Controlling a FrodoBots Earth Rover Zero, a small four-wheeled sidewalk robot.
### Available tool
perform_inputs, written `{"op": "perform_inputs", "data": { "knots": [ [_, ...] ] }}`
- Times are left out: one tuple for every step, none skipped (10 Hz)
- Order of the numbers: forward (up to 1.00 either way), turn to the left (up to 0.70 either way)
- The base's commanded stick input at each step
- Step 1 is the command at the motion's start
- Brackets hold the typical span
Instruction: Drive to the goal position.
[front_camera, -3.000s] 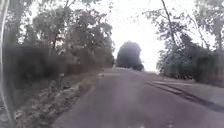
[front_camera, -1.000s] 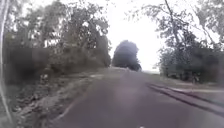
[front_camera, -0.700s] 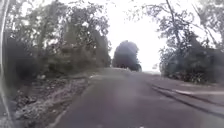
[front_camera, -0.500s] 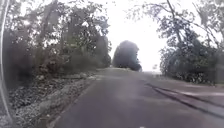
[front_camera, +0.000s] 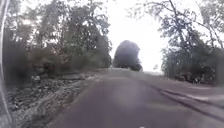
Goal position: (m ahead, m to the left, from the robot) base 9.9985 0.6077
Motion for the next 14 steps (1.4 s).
{"op": "perform_inputs", "data": {
  "knots": [
    [0.7,0.0],
    [0.7,0.0],
    [0.7,0.03],
    [0.7,0.03],
    [0.7,0.03],
    [0.7,0.03],
    [0.7,0.02],
    [0.7,0.02],
    [0.7,0.02],
    [0.7,0.02],
    [0.7,0.02],
    [0.7,0.02],
    [0.7,0.02],
    [0.7,0.02]
  ]
}}
